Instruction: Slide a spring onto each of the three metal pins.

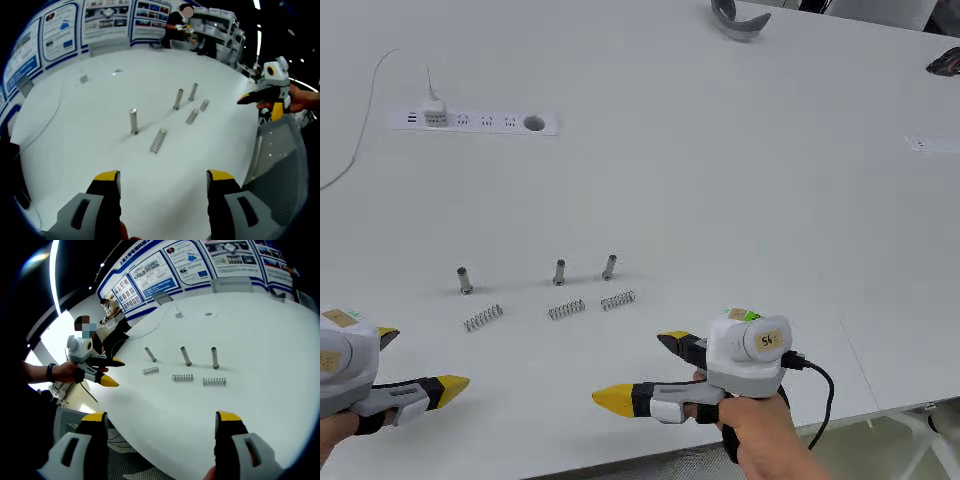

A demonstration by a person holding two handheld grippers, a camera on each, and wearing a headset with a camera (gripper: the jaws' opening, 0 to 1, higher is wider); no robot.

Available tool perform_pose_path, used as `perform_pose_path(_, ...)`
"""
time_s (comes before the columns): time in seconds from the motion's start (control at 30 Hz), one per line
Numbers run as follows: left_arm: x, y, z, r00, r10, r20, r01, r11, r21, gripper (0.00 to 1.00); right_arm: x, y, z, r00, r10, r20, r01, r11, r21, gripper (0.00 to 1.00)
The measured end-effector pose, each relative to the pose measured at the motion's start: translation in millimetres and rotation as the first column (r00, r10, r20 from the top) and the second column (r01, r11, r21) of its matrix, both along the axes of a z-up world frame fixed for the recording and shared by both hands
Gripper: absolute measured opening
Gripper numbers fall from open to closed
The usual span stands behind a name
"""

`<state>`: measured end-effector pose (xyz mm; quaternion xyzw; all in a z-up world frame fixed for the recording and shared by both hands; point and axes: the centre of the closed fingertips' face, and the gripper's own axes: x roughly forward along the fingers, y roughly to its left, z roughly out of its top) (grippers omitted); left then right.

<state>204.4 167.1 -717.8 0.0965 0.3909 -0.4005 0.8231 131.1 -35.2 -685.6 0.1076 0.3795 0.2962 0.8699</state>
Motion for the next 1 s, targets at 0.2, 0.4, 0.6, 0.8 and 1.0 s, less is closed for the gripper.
perform_pose_path(0.2,1.7,-9.0,-1.9,1.0,-0.028,-0.006,0.028,1.0,0.002,0.72,-0.9,-1.2,1.3,1.0,-0.005,-0.001,0.005,1.0,0.0,0.9)
perform_pose_path(0.4,5.5,-18.1,-1.8,0.999,-0.053,-0.004,0.053,0.999,0.001,0.71,-1.1,-2.4,1.9,1.0,-0.007,0.001,0.007,1.0,-0.001,0.9)
perform_pose_path(0.6,11.8,-26.2,-4.4,0.997,-0.072,-0.002,0.072,0.997,0.0,0.68,-2.0,-3.6,0.0,1.0,-0.009,-0.003,0.009,1.0,0.001,0.9)
perform_pose_path(0.8,16.8,-35.4,-11.4,0.997,-0.074,-0.015,0.074,0.997,0.002,0.66,-2.2,-3.0,-0.2,1.0,-0.01,-0.004,0.01,1.0,0.006,0.9)
perform_pose_path(1.0,21.9,-41.8,-14.0,0.997,-0.077,-0.015,0.077,0.997,-0.004,0.63,-1.5,-2.0,0.9,1.0,-0.013,-0.001,0.013,1.0,0.009,0.9)
